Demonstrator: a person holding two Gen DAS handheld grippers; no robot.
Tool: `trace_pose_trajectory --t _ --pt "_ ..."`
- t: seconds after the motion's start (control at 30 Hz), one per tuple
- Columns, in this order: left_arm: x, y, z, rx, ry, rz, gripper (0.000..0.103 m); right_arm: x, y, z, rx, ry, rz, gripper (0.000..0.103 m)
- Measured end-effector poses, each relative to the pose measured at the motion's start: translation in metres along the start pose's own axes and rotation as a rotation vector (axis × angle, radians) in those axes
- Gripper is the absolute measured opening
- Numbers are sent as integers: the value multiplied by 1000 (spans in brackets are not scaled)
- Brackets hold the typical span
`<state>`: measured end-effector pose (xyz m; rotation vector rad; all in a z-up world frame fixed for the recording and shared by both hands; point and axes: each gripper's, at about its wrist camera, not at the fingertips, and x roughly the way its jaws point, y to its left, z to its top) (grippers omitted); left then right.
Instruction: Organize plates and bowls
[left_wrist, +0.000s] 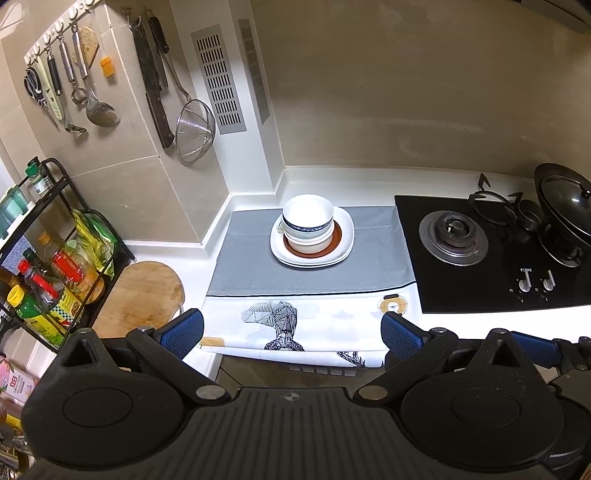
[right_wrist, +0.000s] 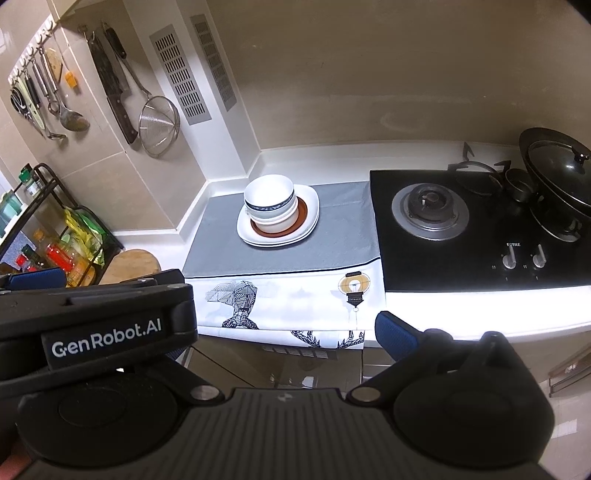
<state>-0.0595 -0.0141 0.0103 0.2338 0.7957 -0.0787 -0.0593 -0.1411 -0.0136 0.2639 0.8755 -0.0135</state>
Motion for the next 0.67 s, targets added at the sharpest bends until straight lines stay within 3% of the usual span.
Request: trace_pose_trajectory --t 0.67 --pt "53 37 21 -6 39 -33 102 49 31 25 -3 33 -30 103"
